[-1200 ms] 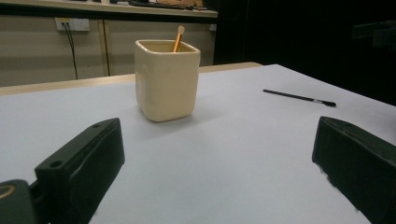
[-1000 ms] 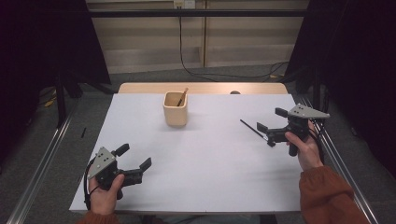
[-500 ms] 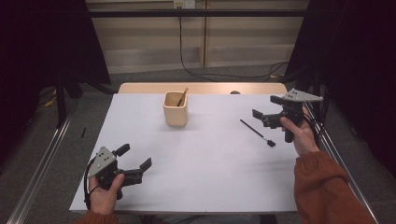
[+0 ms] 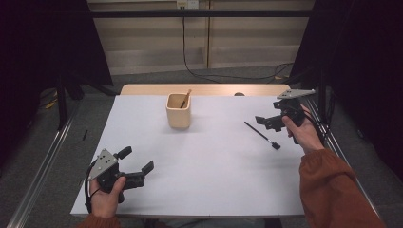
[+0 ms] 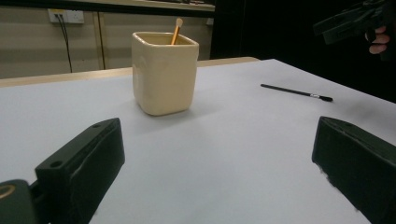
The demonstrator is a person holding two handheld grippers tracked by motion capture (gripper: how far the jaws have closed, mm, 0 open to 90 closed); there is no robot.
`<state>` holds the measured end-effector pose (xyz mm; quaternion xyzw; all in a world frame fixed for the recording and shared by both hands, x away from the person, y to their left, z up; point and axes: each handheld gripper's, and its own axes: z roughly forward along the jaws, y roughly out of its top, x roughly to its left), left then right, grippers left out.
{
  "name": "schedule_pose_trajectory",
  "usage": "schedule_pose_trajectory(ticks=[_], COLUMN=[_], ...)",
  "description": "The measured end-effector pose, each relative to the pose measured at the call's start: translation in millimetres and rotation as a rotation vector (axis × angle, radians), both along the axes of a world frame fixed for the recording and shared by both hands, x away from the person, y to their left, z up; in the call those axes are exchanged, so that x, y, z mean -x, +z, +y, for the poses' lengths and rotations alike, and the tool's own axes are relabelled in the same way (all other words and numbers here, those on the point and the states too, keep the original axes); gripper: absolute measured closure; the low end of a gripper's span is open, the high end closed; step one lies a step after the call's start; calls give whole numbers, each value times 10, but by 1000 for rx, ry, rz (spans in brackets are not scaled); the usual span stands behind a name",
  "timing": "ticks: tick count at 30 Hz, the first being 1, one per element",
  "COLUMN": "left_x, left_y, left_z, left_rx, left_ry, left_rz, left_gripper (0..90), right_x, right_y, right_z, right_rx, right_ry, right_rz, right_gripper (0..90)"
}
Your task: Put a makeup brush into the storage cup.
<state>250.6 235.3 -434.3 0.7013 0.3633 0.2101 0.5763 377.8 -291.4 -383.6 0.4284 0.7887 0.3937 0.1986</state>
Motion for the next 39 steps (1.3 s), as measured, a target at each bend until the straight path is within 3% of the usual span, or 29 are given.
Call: schedule_pose_trajectory(ticks=[5,8,10,12,16,19,21,27,33,35,39], left_x=[-5,-5,-7,-5,-8,-12,-7,2,4,4,0], left_y=[1,4,5,6,5,1,-1,-1,1,-1,0], left_z=[1,6,12,11,9,9,9,-13,-9,-6,3], left_rx=[2,-1,-4,-2,-9,-7,-8,-19,-30,-28,-29], left_ry=[0,4,6,11,4,5,5,-10,-10,-7,-7], left_rz=[-1,-2,-2,-3,-4,-2,5,3,-3,-3,-5], left_gripper=[24,24,24,24,24,24,24,24,24,24,24], right_x=[-26,-49,-45,-54,-128,-177,-208,-308,-402,-421,-456], right_y=[-50,-74,-68,-58,-88,-115,-142,-222,-274,-299,-395], right_z=[-23,-13,17,18,9,11,-1,-12,22,43,54], right_rx=[24,38,76,58,97,142,149,243,308,333,390], right_ry=[41,43,59,85,81,68,86,110,124,142,158], right_rz=[85,174,188,209,297,355,390,528,582,578,621], right_gripper=[25,65,64,49,46,81,127,238,283,336,427])
